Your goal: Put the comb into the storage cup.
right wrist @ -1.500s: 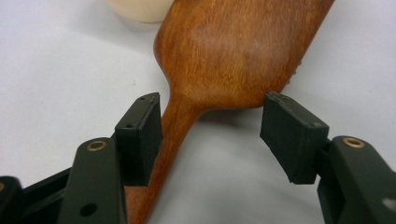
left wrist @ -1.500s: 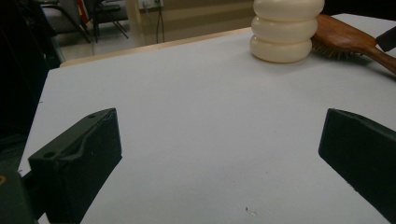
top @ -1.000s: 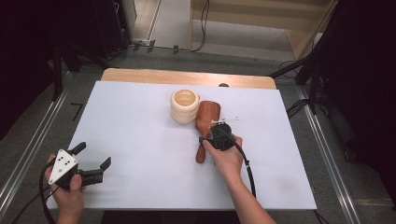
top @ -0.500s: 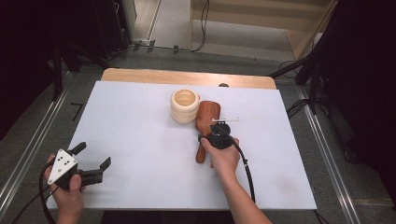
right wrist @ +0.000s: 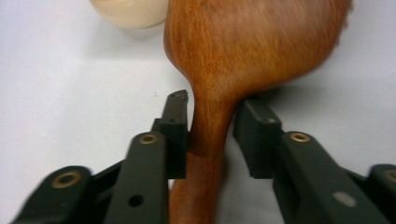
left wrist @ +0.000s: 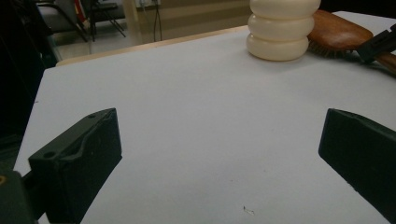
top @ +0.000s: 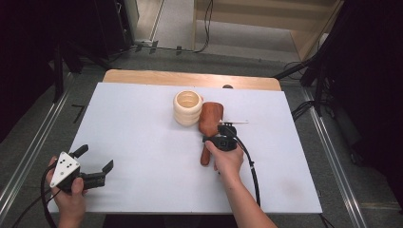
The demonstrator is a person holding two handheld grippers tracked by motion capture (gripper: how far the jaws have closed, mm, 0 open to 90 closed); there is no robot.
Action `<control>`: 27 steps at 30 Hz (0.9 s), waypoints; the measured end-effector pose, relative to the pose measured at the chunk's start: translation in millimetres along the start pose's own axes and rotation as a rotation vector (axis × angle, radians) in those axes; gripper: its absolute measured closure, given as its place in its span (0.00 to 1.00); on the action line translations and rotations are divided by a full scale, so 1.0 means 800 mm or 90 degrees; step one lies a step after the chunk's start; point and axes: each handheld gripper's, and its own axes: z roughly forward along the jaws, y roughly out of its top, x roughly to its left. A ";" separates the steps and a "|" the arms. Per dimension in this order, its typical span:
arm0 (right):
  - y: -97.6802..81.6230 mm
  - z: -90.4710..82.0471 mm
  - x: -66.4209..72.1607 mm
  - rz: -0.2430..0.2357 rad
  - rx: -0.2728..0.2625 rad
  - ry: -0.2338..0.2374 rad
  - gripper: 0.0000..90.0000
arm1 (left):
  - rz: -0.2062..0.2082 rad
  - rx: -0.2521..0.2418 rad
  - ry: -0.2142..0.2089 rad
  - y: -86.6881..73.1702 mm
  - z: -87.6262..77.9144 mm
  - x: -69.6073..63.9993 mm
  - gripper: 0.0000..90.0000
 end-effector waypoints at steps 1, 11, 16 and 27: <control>-0.001 -0.001 -0.003 0.014 -0.008 0.009 0.79 | 0.000 0.000 0.000 0.000 0.000 0.000 0.00; -0.007 -0.007 -0.021 0.033 -0.041 0.070 0.84 | 0.004 0.001 -0.004 0.000 0.001 0.000 0.00; -0.008 -0.016 -0.020 -0.003 -0.070 0.075 0.85 | 0.005 0.003 0.000 0.000 0.001 -0.001 0.00; -0.013 -0.019 -0.026 -0.027 -0.076 0.083 0.85 | 0.006 0.005 0.001 0.000 0.002 -0.002 0.00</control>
